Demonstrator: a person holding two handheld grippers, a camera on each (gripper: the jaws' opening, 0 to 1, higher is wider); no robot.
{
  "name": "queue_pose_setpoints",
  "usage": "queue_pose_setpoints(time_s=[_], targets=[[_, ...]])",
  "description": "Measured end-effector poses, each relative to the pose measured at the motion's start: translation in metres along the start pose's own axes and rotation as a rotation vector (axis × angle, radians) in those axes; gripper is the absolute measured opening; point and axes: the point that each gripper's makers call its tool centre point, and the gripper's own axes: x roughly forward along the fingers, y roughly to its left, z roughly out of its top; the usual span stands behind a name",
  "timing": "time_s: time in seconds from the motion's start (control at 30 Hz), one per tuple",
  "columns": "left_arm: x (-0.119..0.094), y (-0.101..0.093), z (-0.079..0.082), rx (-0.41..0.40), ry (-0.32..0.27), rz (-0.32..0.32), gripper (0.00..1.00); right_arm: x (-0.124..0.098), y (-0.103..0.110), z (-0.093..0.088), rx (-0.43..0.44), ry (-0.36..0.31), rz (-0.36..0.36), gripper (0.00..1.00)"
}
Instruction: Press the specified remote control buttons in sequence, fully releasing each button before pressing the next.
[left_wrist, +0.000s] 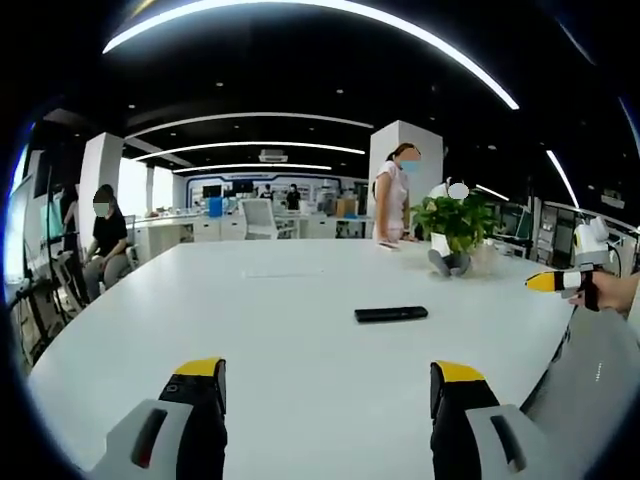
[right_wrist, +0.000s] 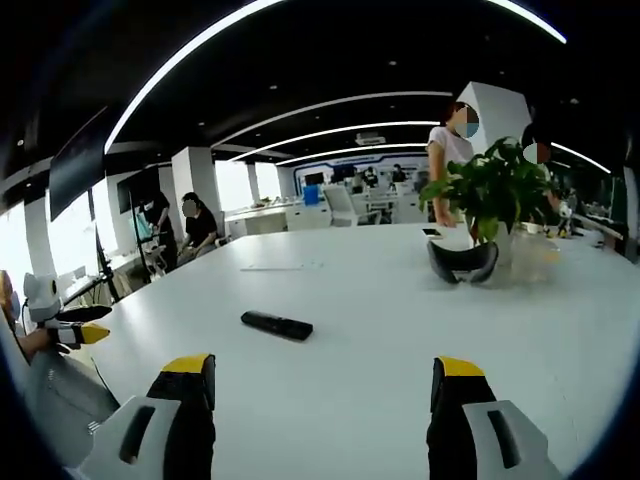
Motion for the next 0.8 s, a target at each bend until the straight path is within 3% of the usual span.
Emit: queue_pose_setpoints(time_s=[0.8], targets=[[0.0003, -0.0011, -0.0002, 0.004, 0.005, -0.003, 0.86, -0.0006, -0.0029, 0.0004, 0.004, -0.004, -0.006, 0.89]])
